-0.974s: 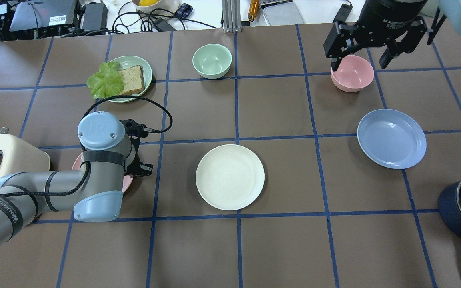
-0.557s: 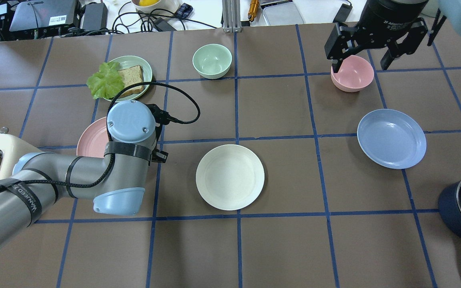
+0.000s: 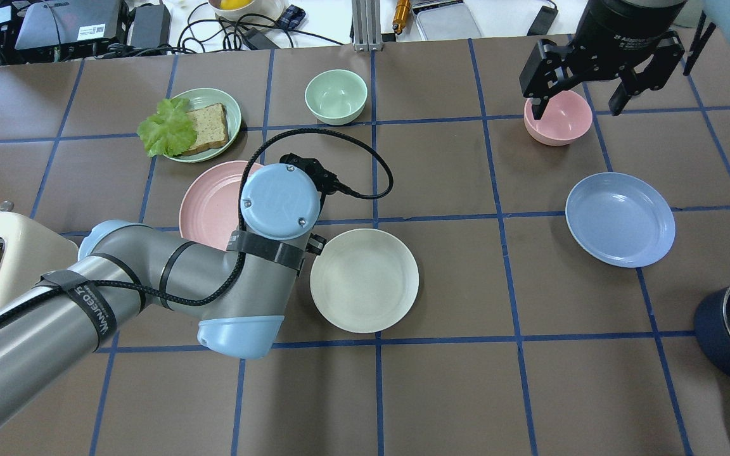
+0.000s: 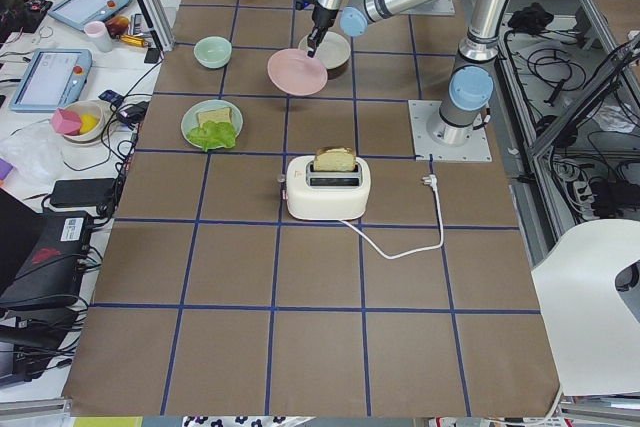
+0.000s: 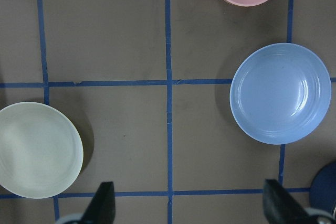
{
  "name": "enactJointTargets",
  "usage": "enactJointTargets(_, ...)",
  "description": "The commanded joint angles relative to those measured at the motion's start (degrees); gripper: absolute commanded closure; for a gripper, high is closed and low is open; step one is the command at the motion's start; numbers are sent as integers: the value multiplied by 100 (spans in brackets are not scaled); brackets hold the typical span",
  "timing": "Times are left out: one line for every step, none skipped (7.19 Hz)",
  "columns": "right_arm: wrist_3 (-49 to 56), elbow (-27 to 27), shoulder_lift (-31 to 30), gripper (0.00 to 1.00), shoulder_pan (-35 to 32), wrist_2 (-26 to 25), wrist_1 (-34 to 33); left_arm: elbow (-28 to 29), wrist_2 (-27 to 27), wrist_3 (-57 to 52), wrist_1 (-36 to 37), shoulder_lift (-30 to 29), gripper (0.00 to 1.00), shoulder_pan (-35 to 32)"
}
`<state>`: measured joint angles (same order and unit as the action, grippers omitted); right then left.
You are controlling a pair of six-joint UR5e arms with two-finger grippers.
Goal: Stack three plates with pink and blue
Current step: 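Carry the pink plate with the left gripper onto the cream-white plate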
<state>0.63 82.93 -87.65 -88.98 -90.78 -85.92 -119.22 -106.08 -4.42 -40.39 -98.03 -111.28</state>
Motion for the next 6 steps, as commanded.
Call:
enactJointTargets(-54, -31, -24, 0, 30, 26, 232, 493, 419, 877, -720, -67, 100, -384)
enactJointTargets(-28, -14, -24, 0, 30, 26, 234, 688, 500, 1056, -1055, -145, 100, -594)
enactJointTargets(33, 4, 19, 0, 47, -35, 208, 742, 509, 1388, -1102, -251, 100, -796)
enactJointTargets(60, 39, 28, 0, 213, -45, 225, 743, 501, 1617, -1111, -339, 100, -981)
enactJointTargets(121, 74, -6, 0, 493, -36, 295, 751, 466, 1742, -1198, -409, 100, -1105)
enactJointTargets(156, 74, -24, 0, 583, -36, 400, 865, 448, 1899, -1286, -480, 100, -1237)
